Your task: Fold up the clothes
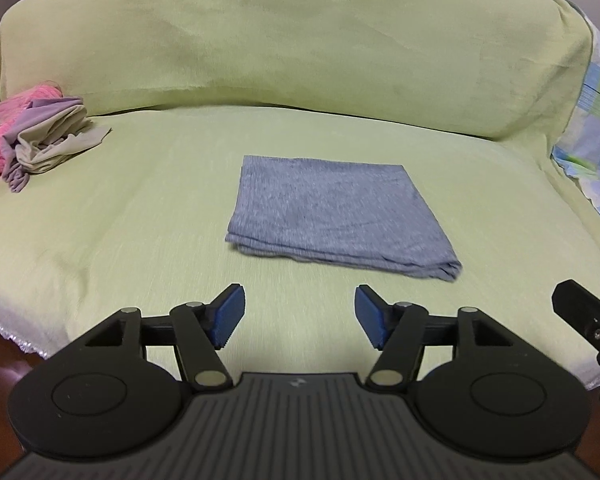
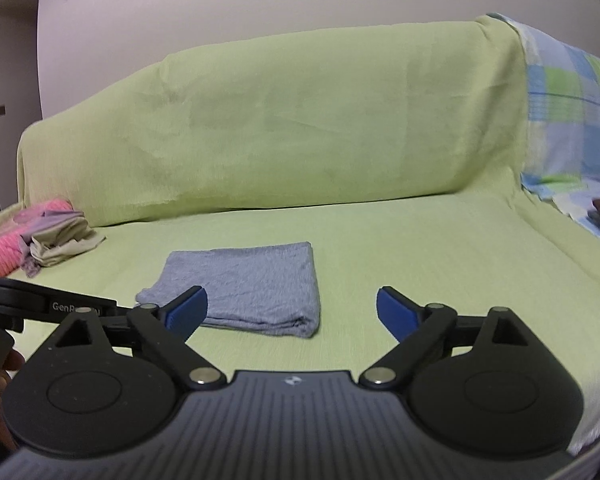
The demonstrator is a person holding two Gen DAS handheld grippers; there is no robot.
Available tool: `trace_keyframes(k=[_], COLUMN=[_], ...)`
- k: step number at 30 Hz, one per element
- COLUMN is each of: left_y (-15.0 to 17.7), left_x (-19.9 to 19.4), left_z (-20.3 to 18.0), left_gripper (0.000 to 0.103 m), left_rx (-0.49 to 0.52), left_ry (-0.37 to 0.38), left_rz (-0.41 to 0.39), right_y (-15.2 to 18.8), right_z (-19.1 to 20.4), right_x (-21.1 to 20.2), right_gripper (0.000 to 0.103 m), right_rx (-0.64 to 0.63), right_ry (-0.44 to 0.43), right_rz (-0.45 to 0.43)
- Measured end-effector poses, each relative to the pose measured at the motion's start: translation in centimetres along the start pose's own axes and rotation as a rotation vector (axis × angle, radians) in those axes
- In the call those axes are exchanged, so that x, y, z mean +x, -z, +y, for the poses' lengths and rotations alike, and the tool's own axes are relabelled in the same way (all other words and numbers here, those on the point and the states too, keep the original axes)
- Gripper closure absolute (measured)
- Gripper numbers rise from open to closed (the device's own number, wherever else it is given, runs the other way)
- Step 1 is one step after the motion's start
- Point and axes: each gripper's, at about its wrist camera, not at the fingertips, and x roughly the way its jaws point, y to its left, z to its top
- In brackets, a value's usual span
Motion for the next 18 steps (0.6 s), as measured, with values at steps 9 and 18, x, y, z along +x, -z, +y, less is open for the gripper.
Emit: trace_keyframes(k=[9,18], left_y=[3.2,5.7], left_x=[-6.2,-11.3], left_z=[1.7,3.5], left_gripper=[0.014,0.001], left_rx=[-0.044,-0.07], left_ry=[-0.034,-0.138], left_rz=[-0.045,-0.12], right_y=[0.1,1.1], right_z=[0.8,3.7], right_x=[-2.9,-4.7], right_gripper=[0.002,0.002], right_rx=[-0.005,-0.074], right_ry=[0.057,0.088], right_rz=[0.119,0.159])
